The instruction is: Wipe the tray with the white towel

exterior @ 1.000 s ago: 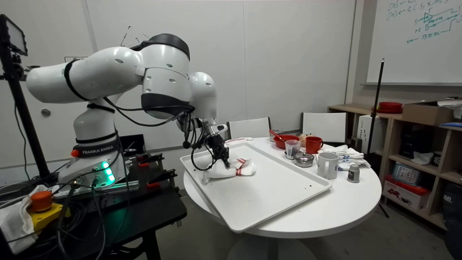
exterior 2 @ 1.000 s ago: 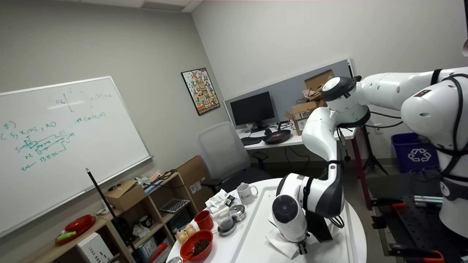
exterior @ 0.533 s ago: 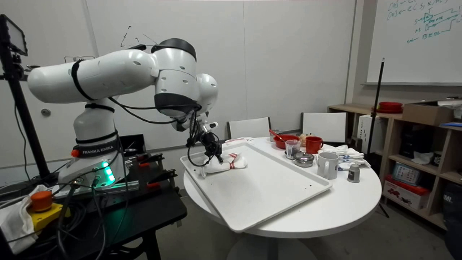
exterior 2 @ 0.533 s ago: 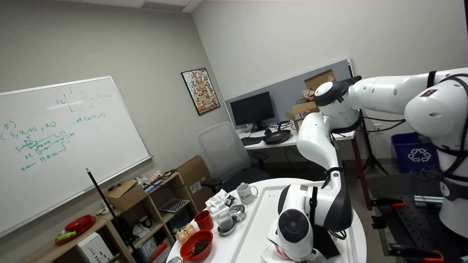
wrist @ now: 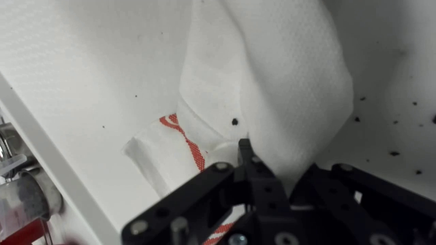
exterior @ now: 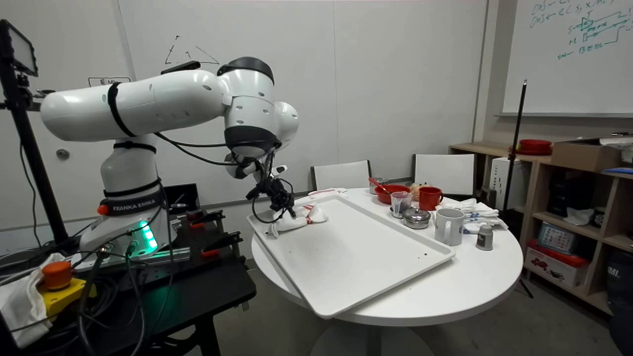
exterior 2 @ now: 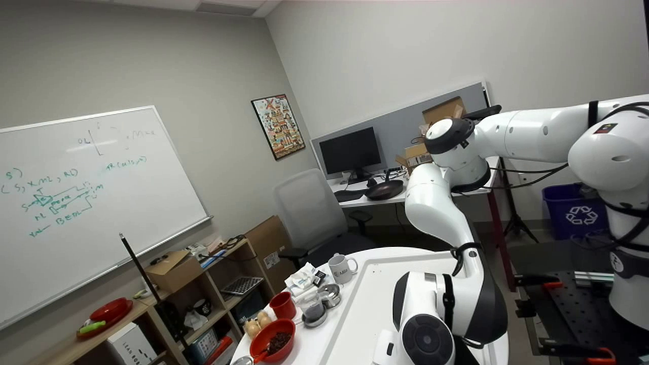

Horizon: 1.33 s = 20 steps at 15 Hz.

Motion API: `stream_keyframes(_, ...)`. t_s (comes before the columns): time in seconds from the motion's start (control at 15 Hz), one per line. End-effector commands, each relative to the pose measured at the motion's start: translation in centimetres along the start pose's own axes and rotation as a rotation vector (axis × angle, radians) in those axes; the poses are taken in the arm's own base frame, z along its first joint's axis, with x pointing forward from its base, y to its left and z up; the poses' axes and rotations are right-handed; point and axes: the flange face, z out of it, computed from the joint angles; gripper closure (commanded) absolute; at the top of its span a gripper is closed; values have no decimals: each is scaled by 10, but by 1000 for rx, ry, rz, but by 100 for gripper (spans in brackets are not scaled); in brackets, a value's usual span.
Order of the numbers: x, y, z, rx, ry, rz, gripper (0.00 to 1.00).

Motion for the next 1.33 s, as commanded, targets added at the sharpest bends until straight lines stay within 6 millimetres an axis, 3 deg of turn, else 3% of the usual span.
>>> stream_keyframes(0.0,2,-23,-7,11,49,-100,97)
stream_keyframes(0.53,2,-43,-25,15,103,-232,97)
stream_keyframes(1.27,-2,-43,-29,10,110,-269,97)
